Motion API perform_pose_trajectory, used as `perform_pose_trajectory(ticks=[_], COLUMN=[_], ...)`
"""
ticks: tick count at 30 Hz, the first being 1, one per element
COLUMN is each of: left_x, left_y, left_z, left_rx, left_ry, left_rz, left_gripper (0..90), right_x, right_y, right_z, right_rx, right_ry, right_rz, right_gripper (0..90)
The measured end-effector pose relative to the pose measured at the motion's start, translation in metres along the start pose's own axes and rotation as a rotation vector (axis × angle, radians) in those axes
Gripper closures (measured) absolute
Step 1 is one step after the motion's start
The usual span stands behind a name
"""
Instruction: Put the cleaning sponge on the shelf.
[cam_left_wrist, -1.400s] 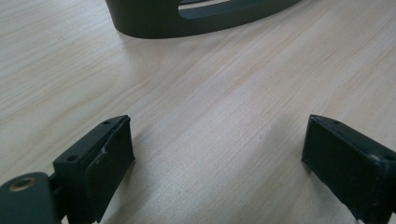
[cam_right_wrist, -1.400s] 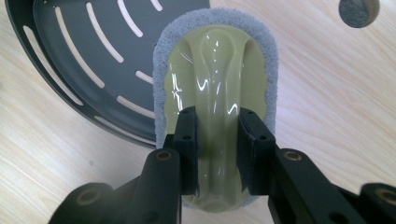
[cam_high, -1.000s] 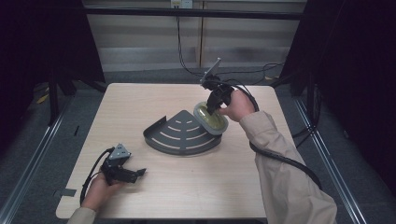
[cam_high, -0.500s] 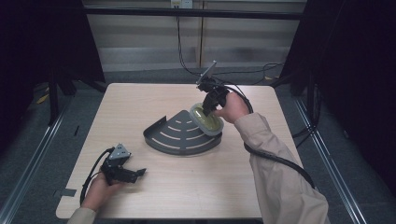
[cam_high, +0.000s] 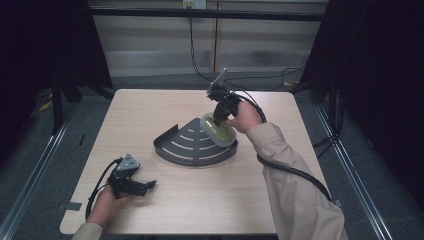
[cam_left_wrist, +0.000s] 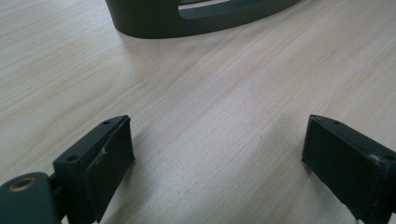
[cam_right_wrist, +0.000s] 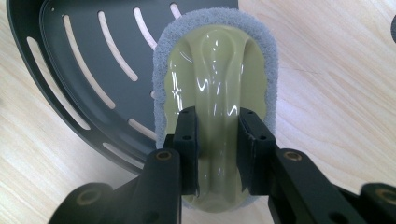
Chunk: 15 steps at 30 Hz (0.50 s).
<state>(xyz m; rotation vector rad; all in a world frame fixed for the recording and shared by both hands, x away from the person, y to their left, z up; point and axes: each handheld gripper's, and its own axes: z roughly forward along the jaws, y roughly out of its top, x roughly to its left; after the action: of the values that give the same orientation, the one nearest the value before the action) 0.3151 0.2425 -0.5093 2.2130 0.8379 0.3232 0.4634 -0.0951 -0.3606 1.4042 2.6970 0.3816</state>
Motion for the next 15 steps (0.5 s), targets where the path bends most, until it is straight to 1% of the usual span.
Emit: perform_pose_trajectory(ticks=[3,15], left_x=[0.0000,-0.0001], left_y=[0.0000,0.0000], left_z=[0.0000,0.0000], left_rx=[0.000,0.000], left_ry=[0.000,0.000], left_rz=[0.000,-0.001], left_gripper=[8.3,8.3], right_x=[0.0008,0.0036], right_y=[0.0000,0.0024], right_z=[0.0018,0.0079], right_rx=[0.005,0.012], right_ry=[-0.005,-0.006], right_rz=[-0.012,-0.021], right_gripper=[71.6,71.6])
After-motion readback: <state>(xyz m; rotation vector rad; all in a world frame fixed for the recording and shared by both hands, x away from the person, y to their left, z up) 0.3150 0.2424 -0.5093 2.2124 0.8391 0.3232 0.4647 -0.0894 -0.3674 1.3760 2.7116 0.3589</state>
